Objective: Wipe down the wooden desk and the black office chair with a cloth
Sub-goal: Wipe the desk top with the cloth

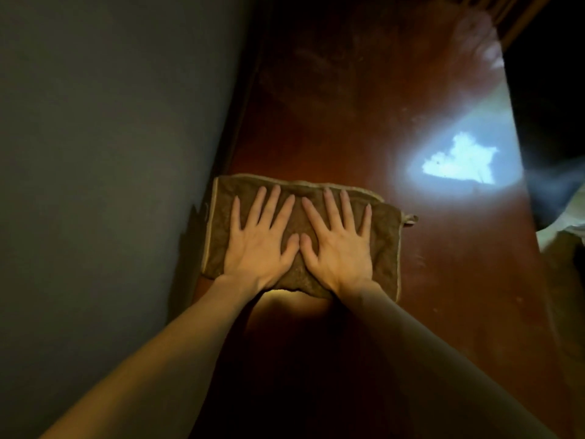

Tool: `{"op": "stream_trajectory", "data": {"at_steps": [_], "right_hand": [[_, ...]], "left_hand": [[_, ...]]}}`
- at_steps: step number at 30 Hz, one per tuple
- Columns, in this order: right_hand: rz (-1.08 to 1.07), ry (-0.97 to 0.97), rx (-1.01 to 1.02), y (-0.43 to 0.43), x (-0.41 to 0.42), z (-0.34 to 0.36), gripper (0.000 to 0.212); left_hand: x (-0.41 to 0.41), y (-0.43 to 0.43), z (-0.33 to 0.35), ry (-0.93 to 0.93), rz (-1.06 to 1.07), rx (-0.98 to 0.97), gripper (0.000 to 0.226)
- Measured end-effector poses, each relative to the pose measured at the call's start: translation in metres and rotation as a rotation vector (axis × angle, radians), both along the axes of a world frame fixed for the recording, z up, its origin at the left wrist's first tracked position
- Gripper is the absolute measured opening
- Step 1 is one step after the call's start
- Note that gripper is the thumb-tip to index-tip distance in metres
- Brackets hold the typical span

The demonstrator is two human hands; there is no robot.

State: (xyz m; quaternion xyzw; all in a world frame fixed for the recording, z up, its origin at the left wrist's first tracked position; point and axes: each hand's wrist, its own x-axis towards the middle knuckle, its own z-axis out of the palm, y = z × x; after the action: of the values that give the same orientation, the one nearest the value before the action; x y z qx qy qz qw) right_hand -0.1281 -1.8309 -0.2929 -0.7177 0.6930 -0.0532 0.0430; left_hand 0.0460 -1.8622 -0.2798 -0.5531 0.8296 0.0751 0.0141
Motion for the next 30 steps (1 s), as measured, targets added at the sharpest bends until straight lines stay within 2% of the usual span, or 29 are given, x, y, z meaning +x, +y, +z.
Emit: {"op": "stream_trajectory", "data": {"at_steps": [19, 30], "right_hand": [[-0.016, -0.061, -0.032, 0.169, 0.035, -0.005, 0.069], [0.048, -0.1, 0.075, 0.268, 0.053, 0.005, 0.07]], "left_hand": [[0.037, 0.163, -0.007, -0.009, -0.026, -0.025, 0.072], [0.057, 0.253, -0.005, -0.011, -0.039, 0.004, 0.073]]}}
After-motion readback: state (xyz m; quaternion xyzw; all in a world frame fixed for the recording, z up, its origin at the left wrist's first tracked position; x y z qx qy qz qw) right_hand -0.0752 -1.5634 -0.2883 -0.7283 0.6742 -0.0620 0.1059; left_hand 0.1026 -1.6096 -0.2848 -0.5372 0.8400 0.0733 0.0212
